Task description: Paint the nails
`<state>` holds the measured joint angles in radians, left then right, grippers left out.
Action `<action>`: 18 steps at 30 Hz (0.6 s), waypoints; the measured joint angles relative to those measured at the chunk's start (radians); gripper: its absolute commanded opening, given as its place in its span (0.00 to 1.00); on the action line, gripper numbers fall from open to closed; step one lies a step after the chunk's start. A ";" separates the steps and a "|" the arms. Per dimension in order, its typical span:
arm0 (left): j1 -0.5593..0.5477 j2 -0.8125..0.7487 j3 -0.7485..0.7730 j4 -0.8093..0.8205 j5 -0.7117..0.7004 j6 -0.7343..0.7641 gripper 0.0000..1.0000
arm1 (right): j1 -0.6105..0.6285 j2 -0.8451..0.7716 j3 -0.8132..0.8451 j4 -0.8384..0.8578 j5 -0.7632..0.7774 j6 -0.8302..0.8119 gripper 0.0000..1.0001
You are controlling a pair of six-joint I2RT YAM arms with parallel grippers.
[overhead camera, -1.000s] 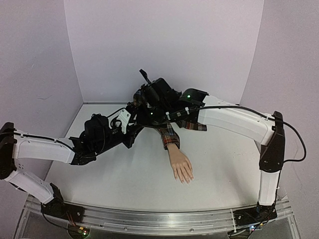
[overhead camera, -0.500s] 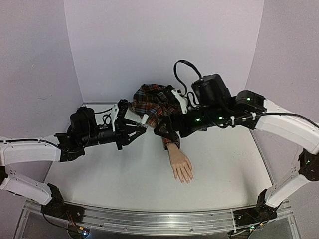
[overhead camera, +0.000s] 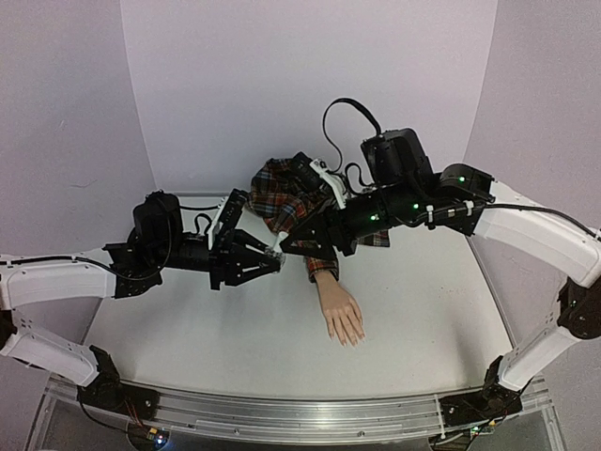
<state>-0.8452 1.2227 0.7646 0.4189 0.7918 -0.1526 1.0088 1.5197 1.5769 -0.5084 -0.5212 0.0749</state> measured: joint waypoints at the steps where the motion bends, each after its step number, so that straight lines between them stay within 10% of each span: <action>1: 0.000 0.002 0.002 0.001 0.006 -0.003 0.00 | 0.000 0.009 0.004 0.000 -0.008 -0.003 0.47; 18: 0.000 0.010 0.002 -0.003 0.035 -0.012 0.00 | -0.003 0.066 0.050 0.007 -0.101 -0.019 0.26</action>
<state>-0.8452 1.2327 0.7666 0.4154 0.8267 -0.1648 1.0062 1.5856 1.6272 -0.5018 -0.6224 0.0563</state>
